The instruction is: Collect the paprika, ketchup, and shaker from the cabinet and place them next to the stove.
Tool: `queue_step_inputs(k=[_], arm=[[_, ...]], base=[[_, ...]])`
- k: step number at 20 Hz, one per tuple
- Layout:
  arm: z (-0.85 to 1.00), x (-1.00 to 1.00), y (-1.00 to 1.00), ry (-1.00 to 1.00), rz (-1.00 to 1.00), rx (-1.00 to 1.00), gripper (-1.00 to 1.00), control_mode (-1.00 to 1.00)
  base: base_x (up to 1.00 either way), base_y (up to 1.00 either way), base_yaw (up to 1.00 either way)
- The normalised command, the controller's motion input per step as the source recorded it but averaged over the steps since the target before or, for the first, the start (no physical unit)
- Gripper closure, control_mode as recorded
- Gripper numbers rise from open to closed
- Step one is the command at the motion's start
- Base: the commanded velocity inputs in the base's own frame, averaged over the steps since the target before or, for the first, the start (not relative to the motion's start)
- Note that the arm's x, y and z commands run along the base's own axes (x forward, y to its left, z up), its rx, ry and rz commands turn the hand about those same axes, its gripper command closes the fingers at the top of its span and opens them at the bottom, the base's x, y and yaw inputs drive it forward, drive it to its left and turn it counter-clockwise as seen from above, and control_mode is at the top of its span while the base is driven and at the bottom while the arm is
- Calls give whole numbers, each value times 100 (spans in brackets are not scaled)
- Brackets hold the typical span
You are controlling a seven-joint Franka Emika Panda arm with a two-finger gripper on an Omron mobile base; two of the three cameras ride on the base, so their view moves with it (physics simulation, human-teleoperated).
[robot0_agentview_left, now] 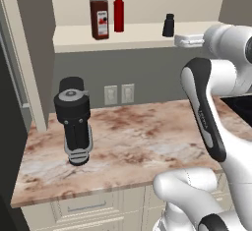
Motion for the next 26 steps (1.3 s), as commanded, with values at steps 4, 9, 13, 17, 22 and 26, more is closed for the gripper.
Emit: queue_step_inputs(k=[4, 9, 13, 17, 22, 26], arm=[[1, 14, 0, 0, 0, 0, -100, -100], [5, 21, 0, 0, 0, 1, -100, -100], [13, 29, -7, 0, 0, 2, -100, -100], [13, 40, -1, 0, 0, 0, -100, -100], [2, 48, 0, 1, 0, 0, -100, -100], [0, 40, -6, 0, 0, 0, -100, -100]], base=[[0, 0, 0], [0, 0, 0], [0, 0, 0], [0, 0, 0], [0, 0, 0], [0, 0, 0]])
